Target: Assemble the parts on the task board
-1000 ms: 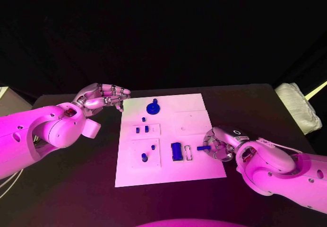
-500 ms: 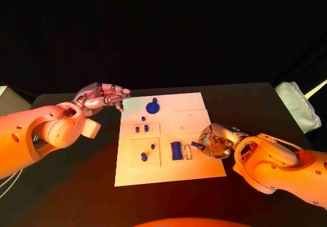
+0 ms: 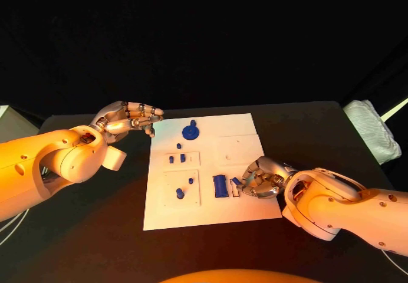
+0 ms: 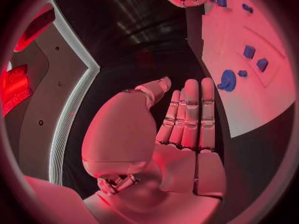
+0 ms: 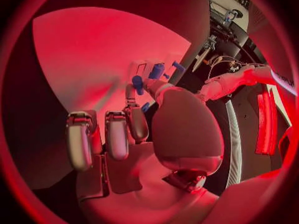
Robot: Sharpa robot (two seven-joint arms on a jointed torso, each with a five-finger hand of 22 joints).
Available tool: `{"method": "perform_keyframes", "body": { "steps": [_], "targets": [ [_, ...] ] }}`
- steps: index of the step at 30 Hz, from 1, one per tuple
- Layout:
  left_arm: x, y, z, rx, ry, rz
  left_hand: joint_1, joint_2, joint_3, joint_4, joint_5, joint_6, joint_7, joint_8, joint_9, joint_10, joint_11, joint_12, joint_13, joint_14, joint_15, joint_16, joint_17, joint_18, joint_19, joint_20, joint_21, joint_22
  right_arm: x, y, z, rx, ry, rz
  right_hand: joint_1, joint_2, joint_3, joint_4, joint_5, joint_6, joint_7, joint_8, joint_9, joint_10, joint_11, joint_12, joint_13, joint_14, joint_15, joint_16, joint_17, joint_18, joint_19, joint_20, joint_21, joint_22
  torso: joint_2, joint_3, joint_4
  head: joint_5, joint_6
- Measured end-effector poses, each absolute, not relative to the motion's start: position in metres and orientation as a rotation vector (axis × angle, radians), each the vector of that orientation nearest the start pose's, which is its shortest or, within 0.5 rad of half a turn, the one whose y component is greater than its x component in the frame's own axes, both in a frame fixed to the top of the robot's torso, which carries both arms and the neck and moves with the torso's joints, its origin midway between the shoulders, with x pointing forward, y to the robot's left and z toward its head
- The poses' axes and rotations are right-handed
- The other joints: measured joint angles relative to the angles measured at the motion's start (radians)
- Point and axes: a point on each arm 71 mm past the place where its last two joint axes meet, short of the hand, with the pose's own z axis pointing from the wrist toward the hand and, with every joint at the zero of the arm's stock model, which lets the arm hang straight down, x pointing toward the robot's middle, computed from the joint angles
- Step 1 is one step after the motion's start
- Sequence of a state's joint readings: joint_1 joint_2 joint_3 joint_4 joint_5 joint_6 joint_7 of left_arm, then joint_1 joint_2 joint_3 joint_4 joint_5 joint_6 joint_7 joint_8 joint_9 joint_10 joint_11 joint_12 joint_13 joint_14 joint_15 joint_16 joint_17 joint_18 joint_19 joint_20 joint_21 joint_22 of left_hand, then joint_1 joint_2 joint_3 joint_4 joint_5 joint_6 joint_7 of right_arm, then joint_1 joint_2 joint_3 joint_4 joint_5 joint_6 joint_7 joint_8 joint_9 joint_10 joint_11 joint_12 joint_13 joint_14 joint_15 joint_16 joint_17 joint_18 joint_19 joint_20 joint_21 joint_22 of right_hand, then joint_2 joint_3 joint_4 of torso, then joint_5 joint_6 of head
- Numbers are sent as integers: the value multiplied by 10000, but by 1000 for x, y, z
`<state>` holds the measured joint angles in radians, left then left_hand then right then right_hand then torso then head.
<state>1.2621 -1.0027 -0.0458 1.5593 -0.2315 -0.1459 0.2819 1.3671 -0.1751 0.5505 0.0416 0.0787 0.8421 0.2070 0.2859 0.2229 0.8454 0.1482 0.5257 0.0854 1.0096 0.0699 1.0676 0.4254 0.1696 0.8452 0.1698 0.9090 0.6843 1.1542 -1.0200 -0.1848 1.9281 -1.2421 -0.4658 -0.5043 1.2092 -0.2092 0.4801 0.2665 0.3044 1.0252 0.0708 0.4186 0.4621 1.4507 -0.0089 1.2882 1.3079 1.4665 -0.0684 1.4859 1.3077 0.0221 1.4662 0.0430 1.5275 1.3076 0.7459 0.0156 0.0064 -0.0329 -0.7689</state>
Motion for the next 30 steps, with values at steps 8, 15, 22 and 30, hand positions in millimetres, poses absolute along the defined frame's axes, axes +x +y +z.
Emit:
{"method": "perform_keyframes", "body": {
  "steps": [8, 15, 22, 30],
  "targets": [
    [484, 266, -151, -8673, 15779, -14591, 0, 0, 0, 0, 0, 0, 0, 0, 0, 0, 0, 0, 1, 0, 0, 0, 0, 0, 0, 0, -13, 0, 377, -193, -231, 3218, 19619, 5888, -247, -37, -68, 69, 95, 44, -38, 34, -2, 24, -24, 40, -1, 0, 0, 39, -1, -1, -37, -37, 0, -1, -10, -4, 7, 3, -16],
    [484, 267, -151, -8685, 15782, -14570, 0, 0, 0, 0, 0, 0, 0, 0, 0, 0, 0, 0, 1, 0, 0, 0, 0, 0, 0, 0, -40, 1, 377, -190, -231, 3258, 19581, 5925, -328, -14, -67, 69, 49, 62, -55, 37, -1, 35, -35, 99, -1, 0, 1, 44, -1, -1, 0, -73, 0, -1, -10, -10, 11, 9, -39],
    [483, 268, -151, -8697, 15785, -14551, 0, 0, 0, 0, 0, 0, 0, 0, 0, 0, 0, 0, 1, 0, 0, 0, 0, 1, 18, 18, -40, -2, 377, -189, -231, 3266, 19588, 5927, -420, 0, -95, 97, 10, 63, -57, 37, -1, 35, -35, 99, -2, 0, 1, 44, -2, -1, 0, -73, 0, -2, -10, -5, 7, 29, -51],
    [483, 268, -151, -8716, 15795, -14524, 0, 0, 0, 0, 0, 0, 0, 0, 0, 0, 0, 0, -7, 0, 0, 0, 0, 0, 39, 38, -40, -8, 378, -193, -233, 3259, 19719, 5733, -526, -25, -125, 127, 9, 76, -70, 38, 0, 35, -35, 98, -3, 0, 2, 40, -2, -1, 0, -72, 0, -3, -12, 3, -6, 59, -81]
  ]
}}
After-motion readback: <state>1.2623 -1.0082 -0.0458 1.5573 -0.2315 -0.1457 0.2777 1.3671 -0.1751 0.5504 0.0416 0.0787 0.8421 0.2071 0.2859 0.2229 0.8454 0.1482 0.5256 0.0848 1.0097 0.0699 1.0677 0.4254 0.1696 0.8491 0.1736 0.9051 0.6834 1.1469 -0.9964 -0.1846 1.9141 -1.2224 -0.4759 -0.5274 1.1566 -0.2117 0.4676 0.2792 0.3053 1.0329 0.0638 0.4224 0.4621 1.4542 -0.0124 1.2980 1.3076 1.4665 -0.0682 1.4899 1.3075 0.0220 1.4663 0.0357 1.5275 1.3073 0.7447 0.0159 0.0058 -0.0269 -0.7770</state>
